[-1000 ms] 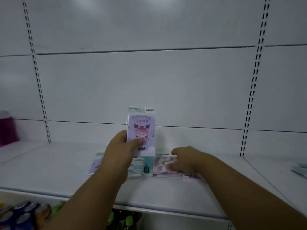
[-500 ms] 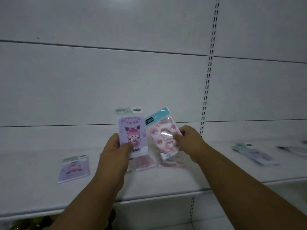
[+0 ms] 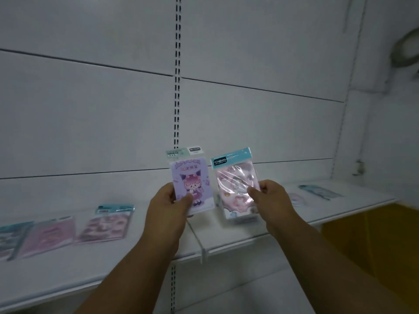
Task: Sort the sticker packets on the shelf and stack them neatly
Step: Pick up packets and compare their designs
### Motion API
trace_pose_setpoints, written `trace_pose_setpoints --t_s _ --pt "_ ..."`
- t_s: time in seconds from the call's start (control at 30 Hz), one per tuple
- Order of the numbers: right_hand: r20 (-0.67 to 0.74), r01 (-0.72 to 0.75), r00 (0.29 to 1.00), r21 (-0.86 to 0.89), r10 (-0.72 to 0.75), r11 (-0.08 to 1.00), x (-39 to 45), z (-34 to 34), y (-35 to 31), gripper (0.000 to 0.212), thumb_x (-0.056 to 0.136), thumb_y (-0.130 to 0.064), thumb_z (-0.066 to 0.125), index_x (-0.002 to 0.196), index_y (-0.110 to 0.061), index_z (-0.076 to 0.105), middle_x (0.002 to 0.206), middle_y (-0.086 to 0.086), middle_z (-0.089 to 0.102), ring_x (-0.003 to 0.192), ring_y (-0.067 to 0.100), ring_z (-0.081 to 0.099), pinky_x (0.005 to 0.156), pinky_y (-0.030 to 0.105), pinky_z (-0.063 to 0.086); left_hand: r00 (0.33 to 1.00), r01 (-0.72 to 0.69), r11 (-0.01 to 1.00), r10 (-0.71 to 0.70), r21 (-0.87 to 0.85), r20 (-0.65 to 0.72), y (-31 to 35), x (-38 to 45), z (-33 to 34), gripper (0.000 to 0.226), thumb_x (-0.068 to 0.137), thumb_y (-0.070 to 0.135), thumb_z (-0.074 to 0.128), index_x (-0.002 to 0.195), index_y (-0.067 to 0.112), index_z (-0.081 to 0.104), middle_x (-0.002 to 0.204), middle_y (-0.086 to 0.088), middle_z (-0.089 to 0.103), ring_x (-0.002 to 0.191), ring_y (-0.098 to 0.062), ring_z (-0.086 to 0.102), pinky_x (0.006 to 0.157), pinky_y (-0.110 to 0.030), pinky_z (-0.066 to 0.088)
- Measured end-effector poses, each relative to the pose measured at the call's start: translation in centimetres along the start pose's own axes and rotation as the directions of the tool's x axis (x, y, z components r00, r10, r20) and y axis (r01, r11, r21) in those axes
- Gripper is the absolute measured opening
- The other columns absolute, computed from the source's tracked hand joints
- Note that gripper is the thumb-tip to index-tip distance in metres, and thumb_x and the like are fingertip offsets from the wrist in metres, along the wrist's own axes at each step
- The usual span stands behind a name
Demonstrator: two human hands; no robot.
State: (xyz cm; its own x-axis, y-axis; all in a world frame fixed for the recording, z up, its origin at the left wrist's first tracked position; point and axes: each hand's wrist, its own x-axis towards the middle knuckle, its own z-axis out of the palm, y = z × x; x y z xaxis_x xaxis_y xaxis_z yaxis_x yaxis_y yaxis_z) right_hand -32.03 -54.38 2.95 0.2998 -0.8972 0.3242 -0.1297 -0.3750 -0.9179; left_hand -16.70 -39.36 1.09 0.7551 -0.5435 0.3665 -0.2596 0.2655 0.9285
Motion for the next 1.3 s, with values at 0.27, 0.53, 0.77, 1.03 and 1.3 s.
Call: trace_pose_setpoints --t_s 0.27,0.53,0.77,1.03,1.3 --pt "-0.012 0.030 0.999 -0.002 -0.030 1.000 8.1 -9.8 3.5 0.015 0.090 -0.024 0.062 0.087 -0.009 0.066 0.088 0.019 0.069 0.085 0.037 0.068 0.076 0.052 0.059 0.990 0.141 0.982 -0.140 0.128 -0.017 -2.7 1.6 13.8 0.025 0.083 0.009 0.068 0.090 0.029 0.056 0.092 0.001 0.068 0.080 -0.019 0.068 0.072 -0.043 0.061" --pt "0.033 -0.015 0.999 0.074 0.012 0.997 11.0 -9.9 4.7 0.016 0.089 -0.015 0.056 0.087 -0.003 0.066 0.093 0.025 0.069 0.086 0.038 0.068 0.069 0.043 0.059 0.968 0.246 0.884 -0.246 0.398 -0.053 -4.1 5.4 16.3 0.012 0.078 0.001 0.054 0.085 0.003 0.064 0.090 -0.019 0.068 0.083 -0.036 0.067 0.077 -0.049 0.060" --pt "0.054 0.003 0.999 0.091 -0.008 0.996 12.4 -8.7 4.1 0.015 0.088 -0.012 0.059 0.083 -0.001 0.066 0.093 0.028 0.067 0.068 0.020 0.062 0.040 0.014 0.045 0.957 0.076 0.558 -0.274 0.826 0.097 -3.3 6.9 15.4 0.020 0.076 0.024 0.074 0.089 0.011 0.066 0.094 -0.010 0.067 0.087 -0.023 0.064 0.077 -0.030 0.053" --pt "0.106 0.013 0.994 0.106 -0.024 0.994 14.0 -10.3 5.1 0.027 0.086 -0.001 0.050 0.069 -0.016 0.065 0.065 0.001 0.068 0.045 0.003 0.064 0.040 0.017 0.046 0.979 -0.102 0.298 -0.137 0.949 0.149 -3.2 9.2 16.0 0.042 0.079 0.052 0.069 0.085 0.012 0.058 0.073 0.000 0.058 0.068 -0.015 0.056 0.059 -0.026 0.042" --pt "0.206 -0.011 0.979 0.011 0.009 1.000 19.8 -16.9 8.3 0.020 0.087 -0.005 0.059 0.075 -0.016 0.071 0.080 0.010 0.076 0.069 0.023 0.074 0.065 0.035 0.061 0.950 0.178 0.974 -0.207 0.139 0.233 -1.5 12.6 29.6 0.014 0.090 0.025 0.066 0.080 0.015 0.064 0.085 -0.011 0.073 0.065 -0.019 0.069 0.052 -0.027 0.059"
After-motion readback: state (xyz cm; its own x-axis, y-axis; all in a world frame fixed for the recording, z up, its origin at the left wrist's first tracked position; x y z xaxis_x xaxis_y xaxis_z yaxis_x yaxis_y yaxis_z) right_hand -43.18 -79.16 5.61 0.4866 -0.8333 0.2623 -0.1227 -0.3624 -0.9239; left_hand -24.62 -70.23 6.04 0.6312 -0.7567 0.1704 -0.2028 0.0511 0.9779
